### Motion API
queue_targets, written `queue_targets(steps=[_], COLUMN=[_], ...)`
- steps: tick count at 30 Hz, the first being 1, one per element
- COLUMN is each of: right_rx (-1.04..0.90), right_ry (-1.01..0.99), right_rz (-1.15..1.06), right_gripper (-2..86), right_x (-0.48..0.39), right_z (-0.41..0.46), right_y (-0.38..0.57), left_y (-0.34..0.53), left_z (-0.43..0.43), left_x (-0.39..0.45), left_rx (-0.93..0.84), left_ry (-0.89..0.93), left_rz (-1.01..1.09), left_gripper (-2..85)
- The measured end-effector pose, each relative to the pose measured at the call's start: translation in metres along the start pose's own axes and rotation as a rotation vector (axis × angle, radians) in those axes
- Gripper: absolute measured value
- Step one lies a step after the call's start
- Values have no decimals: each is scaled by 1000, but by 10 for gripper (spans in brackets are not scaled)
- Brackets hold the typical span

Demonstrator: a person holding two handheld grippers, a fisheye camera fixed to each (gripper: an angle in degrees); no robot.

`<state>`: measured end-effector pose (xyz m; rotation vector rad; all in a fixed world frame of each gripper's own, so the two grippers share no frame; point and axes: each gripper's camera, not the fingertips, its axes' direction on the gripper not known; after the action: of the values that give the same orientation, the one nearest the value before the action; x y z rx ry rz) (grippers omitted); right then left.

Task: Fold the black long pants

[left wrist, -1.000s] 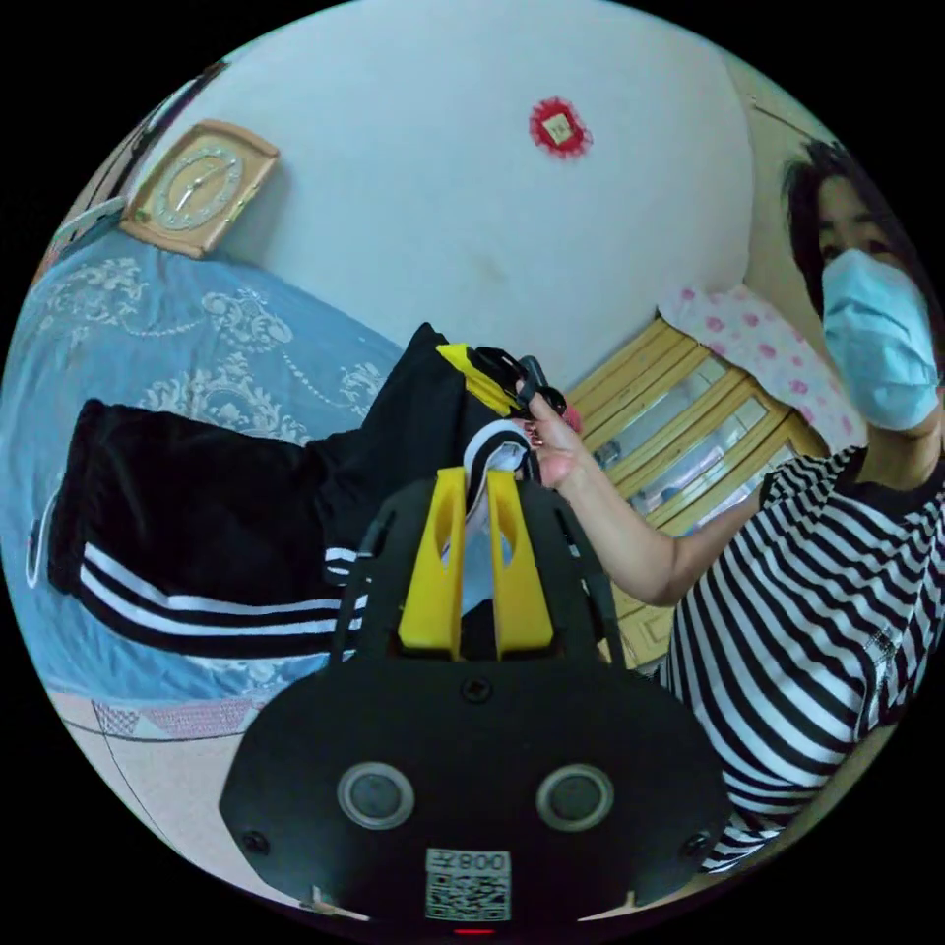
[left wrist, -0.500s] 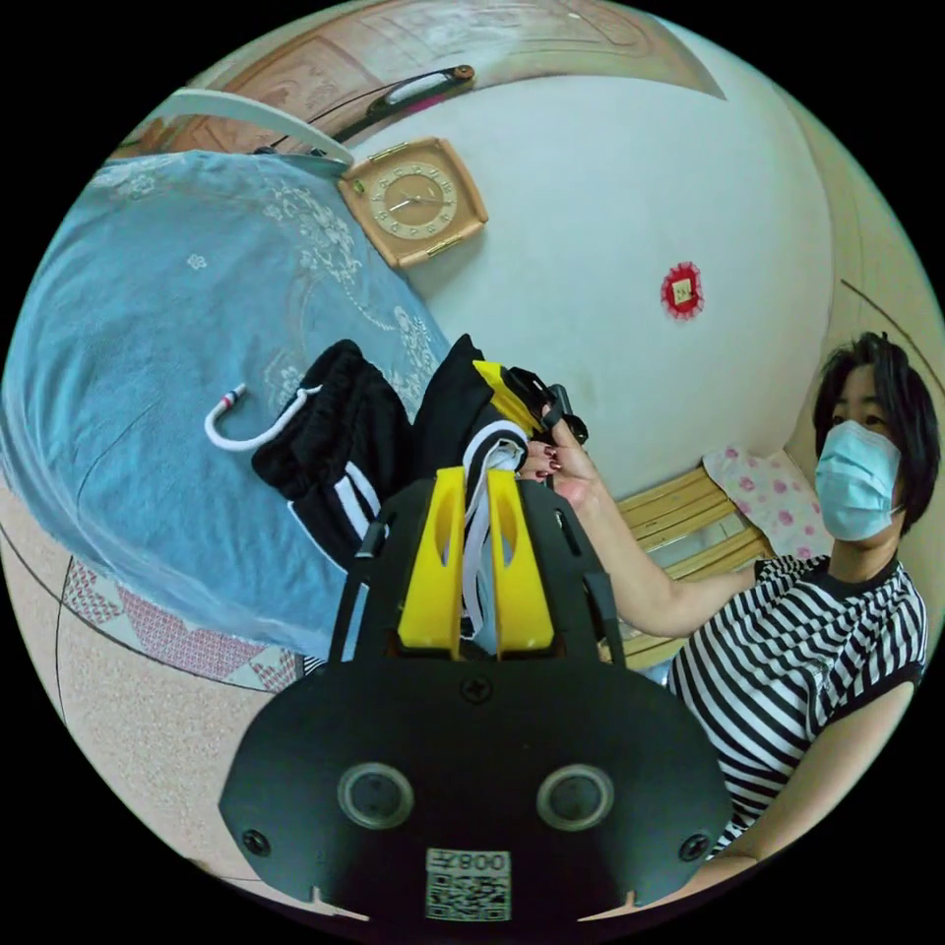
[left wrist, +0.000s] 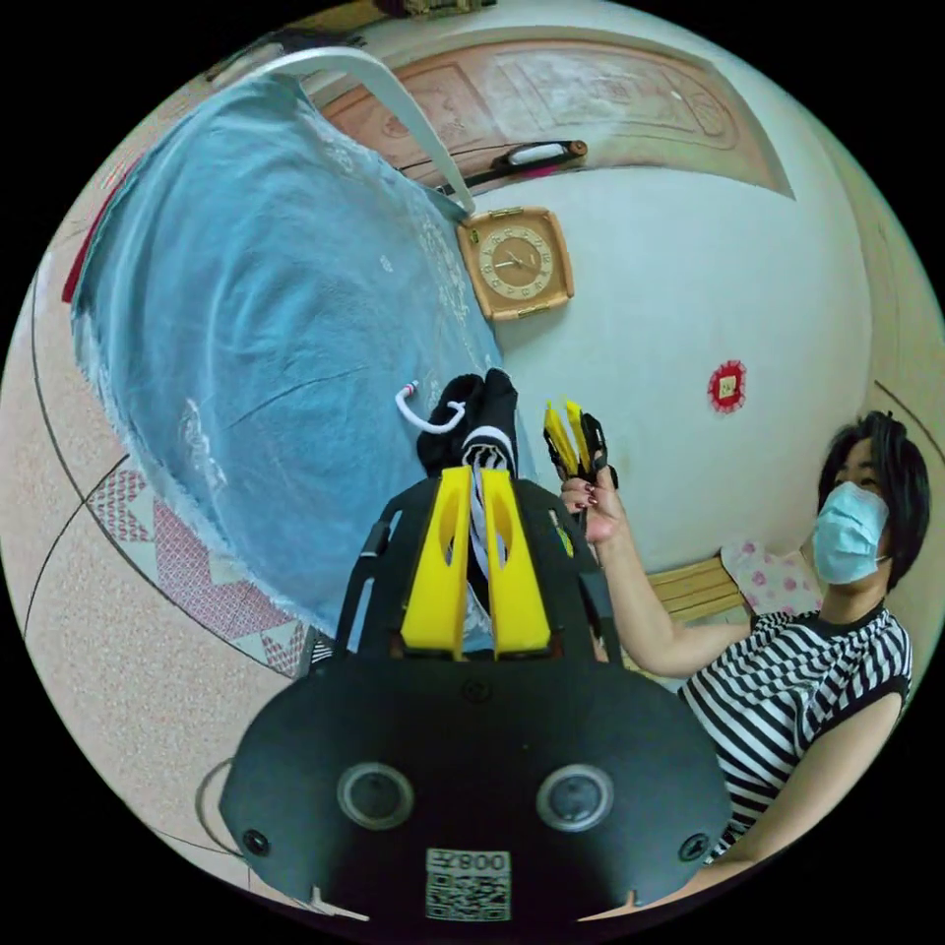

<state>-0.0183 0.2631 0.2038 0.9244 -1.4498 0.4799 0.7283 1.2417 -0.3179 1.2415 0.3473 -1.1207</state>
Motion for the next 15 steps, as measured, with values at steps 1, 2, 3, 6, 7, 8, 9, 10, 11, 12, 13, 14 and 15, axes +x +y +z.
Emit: queue_targets(steps=[1, 2, 3, 6, 7, 8, 9, 10, 11, 12, 13, 14, 15], right_rx=[-2, -27, -49, -171, -223, -268, -285, -302, -293, -284, -262, -240, -230], right_ry=[24, 35, 41, 65, 147, 215, 231, 228, 199, 185, 159, 126, 105], right_rz=[-24, -46, -46, -35, -15, 3, 6, 21, 36, 35, 17, -14, -34], right_gripper=[23, 14, 12, 4, 3, 2, 2, 1, 1, 1, 1, 1, 1], right_x=[-4, -4, -3, 8, 15, 23, 26, 33, 37, 37, 33, 27, 24], right_z=[2, 11, 17, 58, 76, 90, 96, 102, 101, 99, 92, 80, 73], right_y=[4, 4, 2, -10, -16, -21, -22, -25, -26, -26, -24, -19, -15], left_y=[-1, -5, -12, -31, -36, -43, -49, -51, -55, -57, -57, -57, -57], left_z=[-3, -6, -4, 14, 18, 25, 30, 32, 31, 25, 22, 16, 10], left_x=[7, 22, 38, 66, 69, 69, 64, 60, 52, 48, 48, 53, 60], left_rx=[11, 14, -9, -92, -112, -128, -146, -156, -159, -133, -127, -116, -104], left_ry=[-2, 0, -10, -44, -76, -170, -274, -320, -301, -240, -228, -233, -229], left_rz=[22, 84, 144, 270, 277, 266, 248, 230, 211, 164, 153, 151, 170], left_gripper=[11, 7, 5, 2, 2, 1, 1, 1, 1, 0, 0, 0, 0])
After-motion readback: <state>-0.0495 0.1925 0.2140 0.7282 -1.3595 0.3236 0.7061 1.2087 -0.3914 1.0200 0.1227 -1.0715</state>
